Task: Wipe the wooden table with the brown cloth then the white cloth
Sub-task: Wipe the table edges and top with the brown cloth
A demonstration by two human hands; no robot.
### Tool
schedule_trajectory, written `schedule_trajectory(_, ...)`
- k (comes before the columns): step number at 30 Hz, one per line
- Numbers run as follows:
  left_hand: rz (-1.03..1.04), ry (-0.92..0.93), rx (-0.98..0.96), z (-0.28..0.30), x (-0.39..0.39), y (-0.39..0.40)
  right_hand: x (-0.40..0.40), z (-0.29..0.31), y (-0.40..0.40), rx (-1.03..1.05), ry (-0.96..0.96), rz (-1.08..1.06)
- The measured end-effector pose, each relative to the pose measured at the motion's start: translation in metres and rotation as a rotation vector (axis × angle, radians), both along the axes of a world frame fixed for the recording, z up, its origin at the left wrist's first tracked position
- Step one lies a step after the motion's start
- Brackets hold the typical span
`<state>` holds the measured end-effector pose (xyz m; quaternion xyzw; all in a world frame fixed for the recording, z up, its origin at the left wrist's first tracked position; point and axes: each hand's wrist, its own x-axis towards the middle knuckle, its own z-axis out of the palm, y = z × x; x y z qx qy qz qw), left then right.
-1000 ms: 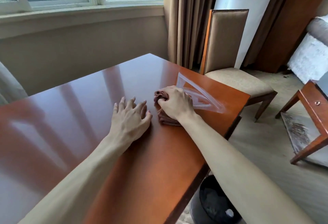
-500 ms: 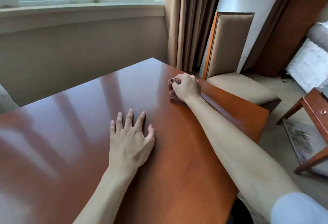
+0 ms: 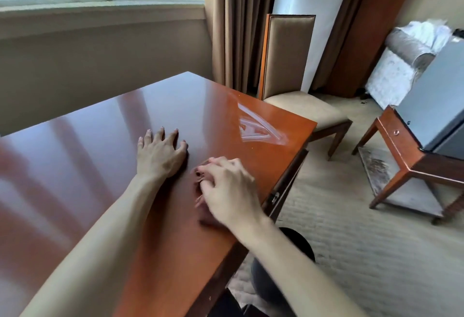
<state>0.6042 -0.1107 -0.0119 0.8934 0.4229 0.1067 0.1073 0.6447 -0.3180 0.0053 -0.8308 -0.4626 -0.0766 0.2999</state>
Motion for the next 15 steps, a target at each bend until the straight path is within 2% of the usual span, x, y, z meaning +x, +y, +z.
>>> schedule_trajectory(5, -0.01, -0.011, 0.012, -0.002, 0.0, 0.001, 0.101, 0.004, -0.048, -0.023, 0.005, -0.296)
schedule_trajectory(9, -0.011, -0.021, 0.027, -0.005, 0.002, 0.001, 0.125, 0.021, -0.07, 0.148, 0.044, -0.509)
schedule_trajectory(12, -0.005, -0.027, 0.039, -0.005, 0.004, 0.002, 0.086, 0.037, -0.017, 0.261, -0.039, -0.337)
schedule_trajectory(15, -0.018, -0.024, 0.044, -0.007, 0.002, 0.004, 0.051, 0.03, 0.061, 0.112, -0.044, -0.149)
